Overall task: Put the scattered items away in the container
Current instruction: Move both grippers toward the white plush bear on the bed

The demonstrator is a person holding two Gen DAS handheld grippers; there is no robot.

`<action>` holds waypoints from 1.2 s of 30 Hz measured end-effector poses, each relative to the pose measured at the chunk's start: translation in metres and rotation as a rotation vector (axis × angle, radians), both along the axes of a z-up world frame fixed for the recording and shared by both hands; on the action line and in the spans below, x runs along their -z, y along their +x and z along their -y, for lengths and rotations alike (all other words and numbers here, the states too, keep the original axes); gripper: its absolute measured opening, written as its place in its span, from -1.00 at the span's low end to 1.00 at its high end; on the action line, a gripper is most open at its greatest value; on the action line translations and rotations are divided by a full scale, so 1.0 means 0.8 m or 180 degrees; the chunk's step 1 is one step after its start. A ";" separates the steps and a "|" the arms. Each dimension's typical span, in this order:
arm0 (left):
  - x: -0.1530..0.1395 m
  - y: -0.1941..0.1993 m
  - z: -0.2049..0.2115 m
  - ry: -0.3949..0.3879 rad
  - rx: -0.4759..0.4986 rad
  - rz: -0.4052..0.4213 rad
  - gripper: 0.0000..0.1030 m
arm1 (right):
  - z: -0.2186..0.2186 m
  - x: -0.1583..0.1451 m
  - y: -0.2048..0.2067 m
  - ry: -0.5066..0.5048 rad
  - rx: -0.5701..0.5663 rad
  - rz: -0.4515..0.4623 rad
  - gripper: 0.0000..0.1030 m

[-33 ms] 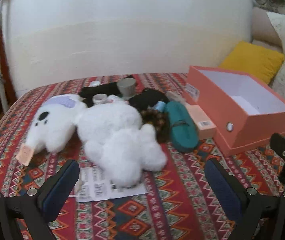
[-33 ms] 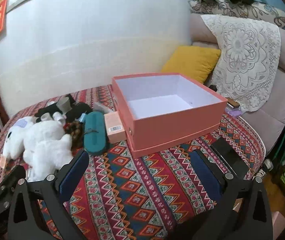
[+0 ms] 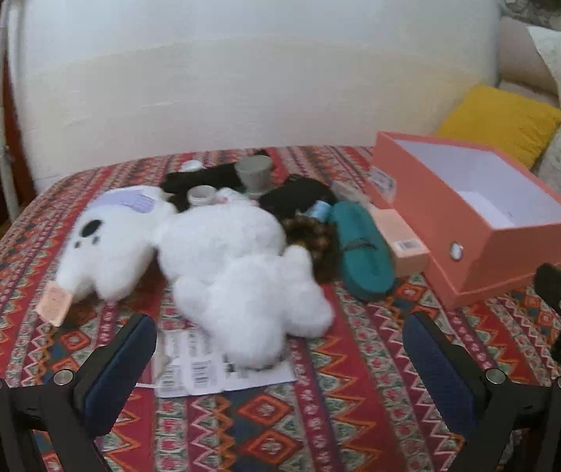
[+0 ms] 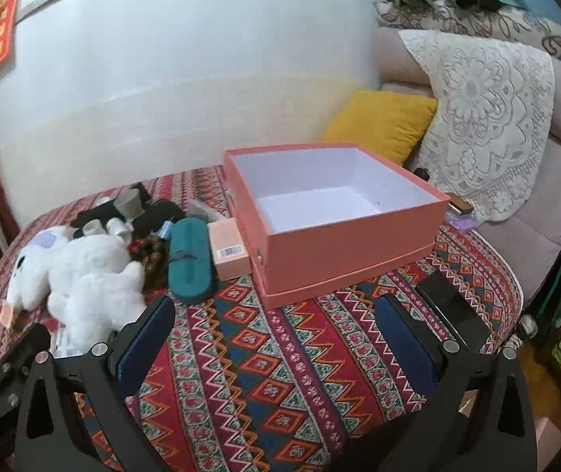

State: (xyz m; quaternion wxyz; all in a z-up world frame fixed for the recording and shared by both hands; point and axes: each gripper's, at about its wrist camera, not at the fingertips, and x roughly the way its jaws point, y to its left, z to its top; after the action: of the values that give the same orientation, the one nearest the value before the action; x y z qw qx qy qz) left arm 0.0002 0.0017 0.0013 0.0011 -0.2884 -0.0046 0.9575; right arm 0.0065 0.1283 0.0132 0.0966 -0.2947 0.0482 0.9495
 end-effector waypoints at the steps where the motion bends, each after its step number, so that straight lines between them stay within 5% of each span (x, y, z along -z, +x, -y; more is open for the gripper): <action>1: -0.002 0.000 -0.003 -0.0004 0.0009 -0.0024 1.00 | 0.003 0.000 0.001 0.0046 -0.0011 -0.0008 1.00; 6: -0.011 -0.005 -0.013 0.0032 -0.0003 -0.0119 1.00 | 0.019 -0.003 0.008 0.0274 -0.0067 -0.0049 1.00; 8: -0.011 0.007 0.026 0.0227 0.0022 -0.0190 1.00 | 0.025 -0.004 0.010 0.0359 -0.0091 -0.0063 1.00; 26: -0.007 0.009 0.047 0.0016 -0.0276 -0.0032 1.00 | 0.041 -0.012 0.008 0.0244 -0.0228 -0.0070 1.00; 36: 0.002 0.001 0.052 0.0147 -0.0204 -0.0025 1.00 | 0.050 0.009 -0.015 0.0224 -0.0332 0.0010 1.00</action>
State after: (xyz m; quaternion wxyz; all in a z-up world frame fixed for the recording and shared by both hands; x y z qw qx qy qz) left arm 0.0012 -0.0400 0.0000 -0.0230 -0.2842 -0.0360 0.9578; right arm -0.0056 0.0883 0.0063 0.0574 -0.2947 -0.0009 0.9539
